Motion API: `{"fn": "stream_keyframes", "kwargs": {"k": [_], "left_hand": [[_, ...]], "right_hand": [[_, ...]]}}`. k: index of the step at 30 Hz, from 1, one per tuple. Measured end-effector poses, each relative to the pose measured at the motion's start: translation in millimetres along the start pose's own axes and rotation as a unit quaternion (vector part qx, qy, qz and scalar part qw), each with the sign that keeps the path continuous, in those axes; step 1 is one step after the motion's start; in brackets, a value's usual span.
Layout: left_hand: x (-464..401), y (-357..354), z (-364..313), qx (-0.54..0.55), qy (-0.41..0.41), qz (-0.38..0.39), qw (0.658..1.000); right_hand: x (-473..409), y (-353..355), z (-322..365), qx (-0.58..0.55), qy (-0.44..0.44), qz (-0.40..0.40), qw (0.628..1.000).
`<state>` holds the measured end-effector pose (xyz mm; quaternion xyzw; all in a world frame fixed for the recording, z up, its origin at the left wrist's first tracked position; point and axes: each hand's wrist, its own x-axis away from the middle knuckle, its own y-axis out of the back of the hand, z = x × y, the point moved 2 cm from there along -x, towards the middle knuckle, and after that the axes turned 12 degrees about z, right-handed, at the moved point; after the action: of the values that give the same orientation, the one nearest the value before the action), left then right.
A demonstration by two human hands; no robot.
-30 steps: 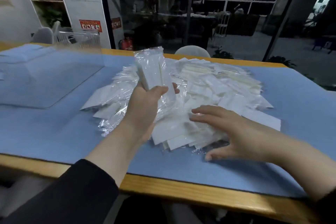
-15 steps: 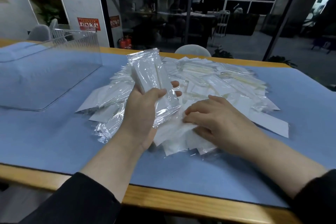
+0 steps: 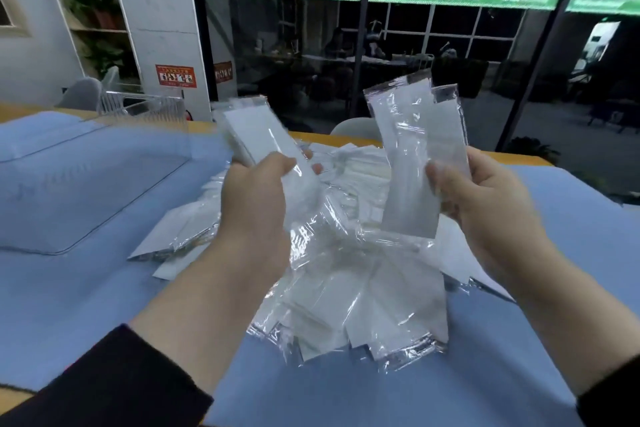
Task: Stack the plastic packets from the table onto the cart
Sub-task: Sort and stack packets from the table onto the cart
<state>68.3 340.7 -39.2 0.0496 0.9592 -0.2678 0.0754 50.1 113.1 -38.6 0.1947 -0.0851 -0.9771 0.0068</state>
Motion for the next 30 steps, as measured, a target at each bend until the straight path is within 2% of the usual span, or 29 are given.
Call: {"fn": "stream_keyframes", "kwargs": {"k": [2, 3, 8, 12, 15, 17, 21, 24, 27, 28, 30], "left_hand": [[-17.6, -19.7, 9.6, -0.026, 0.016, 0.022, 0.999], [-24.1, -29.7, 17.3, -0.032, 0.03, 0.034, 0.998], [-34.4, -48.9, 50.2, -0.054, 0.08, 0.103, 0.99], [-35.0, -45.3, 63.5, -0.053, 0.059, 0.103, 0.992], [-32.3, -41.8, 61.1, -0.009, 0.042, 0.074, 0.996], [-29.5, -43.0, 58.4, -0.004, 0.038, 0.081, 0.996], [-20.8, -53.8, 58.9, -0.059, 0.043, 0.153, 0.985], [-22.8, -54.4, 58.8, -0.093, -0.011, 0.148, 0.985], [-33.5, -38.4, 49.6, -0.101, -0.12, 0.037, 0.987], [-36.9, -32.1, 44.7, -0.103, -0.155, 0.008, 0.982], [-40.0, -24.9, 37.1, -0.114, -0.175, 0.004, 0.978]], "right_hand": [[-11.7, -7.9, 2.6, -0.057, -0.007, -0.018, 0.998], [-15.5, -11.7, 0.4, -0.05, -0.008, -0.026, 0.998], [-20.1, -30.0, -27.2, 0.097, -0.034, -0.022, 0.994], [-19.0, -38.5, -26.0, 0.193, 0.012, -0.017, 0.981], [-11.9, -41.4, -24.6, 0.167, -0.014, 0.043, 0.985], [-8.1, -43.2, -28.5, 0.119, -0.038, 0.078, 0.989], [-8.0, -40.3, -24.5, -0.003, -0.01, 0.078, 0.997], [-6.8, -30.3, -18.4, -0.046, -0.001, 0.067, 0.997], [-6.2, -15.8, -11.5, 0.02, 0.038, 0.044, 0.998], [-5.9, -10.8, -9.0, 0.09, 0.054, 0.05, 0.993], [-7.0, -4.4, -8.2, 0.251, 0.054, 0.09, 0.962]]}}
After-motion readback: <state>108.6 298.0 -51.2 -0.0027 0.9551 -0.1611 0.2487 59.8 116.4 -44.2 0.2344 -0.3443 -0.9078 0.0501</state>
